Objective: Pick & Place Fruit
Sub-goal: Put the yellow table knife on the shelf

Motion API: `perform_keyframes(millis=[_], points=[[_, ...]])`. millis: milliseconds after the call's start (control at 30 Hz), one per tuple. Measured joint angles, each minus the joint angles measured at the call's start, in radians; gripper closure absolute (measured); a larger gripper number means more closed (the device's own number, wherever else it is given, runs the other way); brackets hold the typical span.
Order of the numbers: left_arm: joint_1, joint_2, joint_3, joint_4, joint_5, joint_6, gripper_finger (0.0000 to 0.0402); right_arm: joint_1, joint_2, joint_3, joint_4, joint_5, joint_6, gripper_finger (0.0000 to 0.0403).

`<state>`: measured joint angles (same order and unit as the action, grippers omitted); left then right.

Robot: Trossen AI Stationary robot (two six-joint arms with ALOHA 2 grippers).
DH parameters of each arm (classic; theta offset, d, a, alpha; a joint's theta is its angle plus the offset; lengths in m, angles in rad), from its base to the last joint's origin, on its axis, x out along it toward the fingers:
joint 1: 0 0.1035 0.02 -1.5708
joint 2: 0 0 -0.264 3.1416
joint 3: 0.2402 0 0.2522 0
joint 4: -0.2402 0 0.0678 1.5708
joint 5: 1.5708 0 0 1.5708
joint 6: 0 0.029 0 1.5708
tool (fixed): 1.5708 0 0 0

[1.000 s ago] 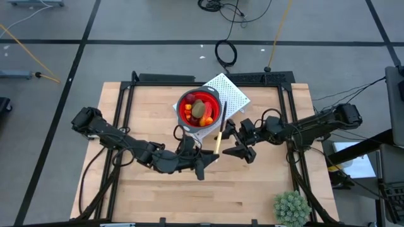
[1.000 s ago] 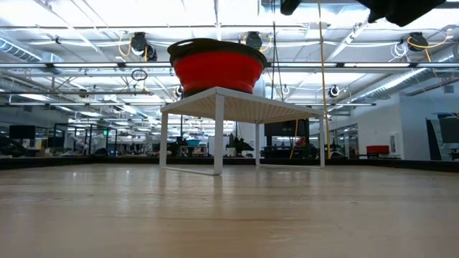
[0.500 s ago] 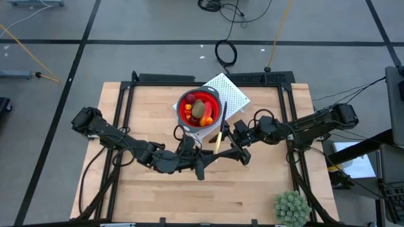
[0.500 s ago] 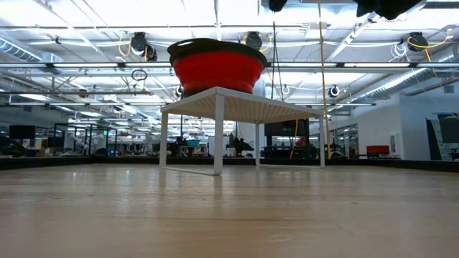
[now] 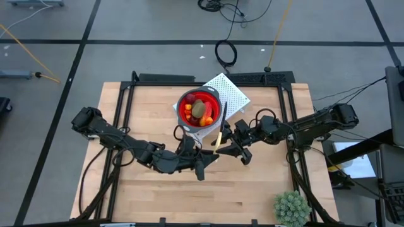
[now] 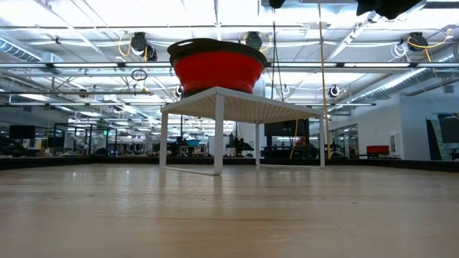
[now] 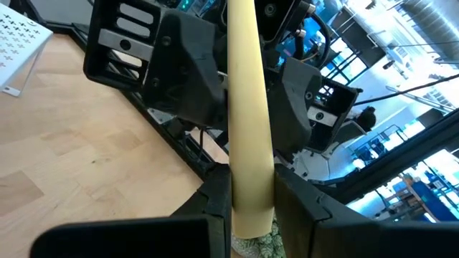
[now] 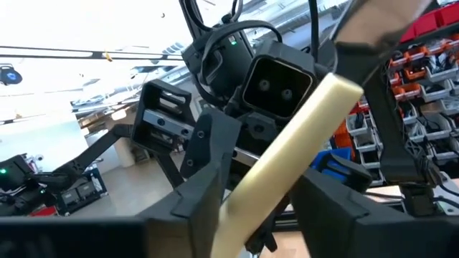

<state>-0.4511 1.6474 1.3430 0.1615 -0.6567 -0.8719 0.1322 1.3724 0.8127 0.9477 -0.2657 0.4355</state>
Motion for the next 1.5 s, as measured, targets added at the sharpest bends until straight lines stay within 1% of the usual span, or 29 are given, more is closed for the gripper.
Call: perform_keyframes(millis=[233,333,533,600,700,833,933,1133,1233,1333,1500], points=[[0.004,0.000,0.000,-0.004,0.001,0.020,0.0339,0.000,-0.001,0.000,0.005,-0.002,0.011,0.0314],[0.003,0.000,0.000,-0.009,0.002,0.044,0.0338,0.001,-0.001,0.000,0.006,-0.006,0.018,0.0332],[0.004,0.000,0.000,-0.004,0.001,0.048,0.0338,0.001,-0.001,0.000,0.005,-0.006,0.048,0.0333],[0.004,0.000,-0.001,-0.003,0.001,0.063,0.0331,0.000,-0.001,0.000,0.004,-0.005,0.055,0.0333],[0.004,0.000,-0.001,-0.002,-0.002,0.075,0.0311,0.001,-0.005,0.000,-0.001,-0.003,0.066,0.0334],[0.006,0.000,-0.001,0.005,-0.004,0.081,0.0271,0.000,-0.021,0.000,-0.031,0.000,0.066,0.0335],[0.006,0.000,-0.001,0.005,-0.003,0.114,0.0241,0.000,-0.038,-0.001,-0.047,0.001,0.068,0.0335],[0.001,-0.019,-0.001,-0.031,0.005,0.219,0.0184,0.000,-0.095,-0.001,-0.163,0.002,0.073,0.0335],[-0.001,-0.055,-0.001,-0.098,0.008,0.243,0.0165,0.000,-0.136,-0.001,-0.243,0.004,0.076,0.0335],[-0.001,-0.090,0.000,-0.201,0.009,0.211,0.0155,0.000,-0.186,-0.001,-0.347,0.019,0.089,0.0335],[-0.003,-0.132,0.000,-0.375,0.001,0.110,0.0151,-0.017,-0.292,-0.001,-0.599,0.111,0.124,0.0335]])
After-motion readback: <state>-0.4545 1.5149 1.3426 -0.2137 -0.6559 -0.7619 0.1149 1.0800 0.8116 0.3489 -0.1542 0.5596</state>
